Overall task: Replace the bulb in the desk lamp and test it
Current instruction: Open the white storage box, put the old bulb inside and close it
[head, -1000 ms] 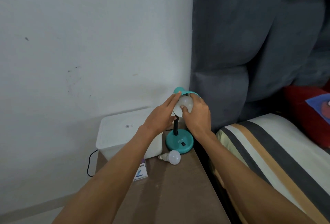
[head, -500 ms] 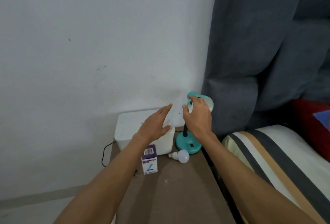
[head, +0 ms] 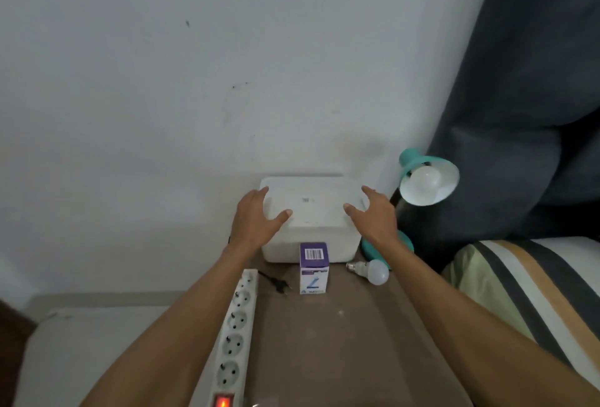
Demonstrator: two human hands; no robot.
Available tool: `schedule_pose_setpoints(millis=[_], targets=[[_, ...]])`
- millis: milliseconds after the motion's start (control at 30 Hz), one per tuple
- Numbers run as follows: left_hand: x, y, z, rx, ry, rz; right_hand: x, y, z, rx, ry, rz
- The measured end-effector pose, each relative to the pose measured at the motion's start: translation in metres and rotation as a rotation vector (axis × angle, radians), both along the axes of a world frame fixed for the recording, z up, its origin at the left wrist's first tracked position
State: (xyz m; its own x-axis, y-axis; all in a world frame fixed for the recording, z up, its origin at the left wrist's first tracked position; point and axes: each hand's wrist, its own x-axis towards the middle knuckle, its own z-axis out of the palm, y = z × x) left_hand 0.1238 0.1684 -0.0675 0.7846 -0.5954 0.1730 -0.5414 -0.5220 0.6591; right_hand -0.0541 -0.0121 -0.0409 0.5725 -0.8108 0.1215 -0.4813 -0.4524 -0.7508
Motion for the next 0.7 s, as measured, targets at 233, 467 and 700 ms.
schedule_pose_setpoints(millis=[233, 467, 700], targets=[[0.028, -0.012, -0.02, -0.156, 0.341, -0.003, 0.024, -0.019, -0.028, 0.137, 0.057, 0.084], [0.023, -0.024, -0.026, -0.269, 0.386, 0.067, 0.032, -0.022, -0.035, 0.157, 0.002, 0.038], [0.016, -0.023, 0.009, -0.347, 0.294, 0.068, 0.028, -0.017, -0.008, 0.082, -0.058, 0.035]])
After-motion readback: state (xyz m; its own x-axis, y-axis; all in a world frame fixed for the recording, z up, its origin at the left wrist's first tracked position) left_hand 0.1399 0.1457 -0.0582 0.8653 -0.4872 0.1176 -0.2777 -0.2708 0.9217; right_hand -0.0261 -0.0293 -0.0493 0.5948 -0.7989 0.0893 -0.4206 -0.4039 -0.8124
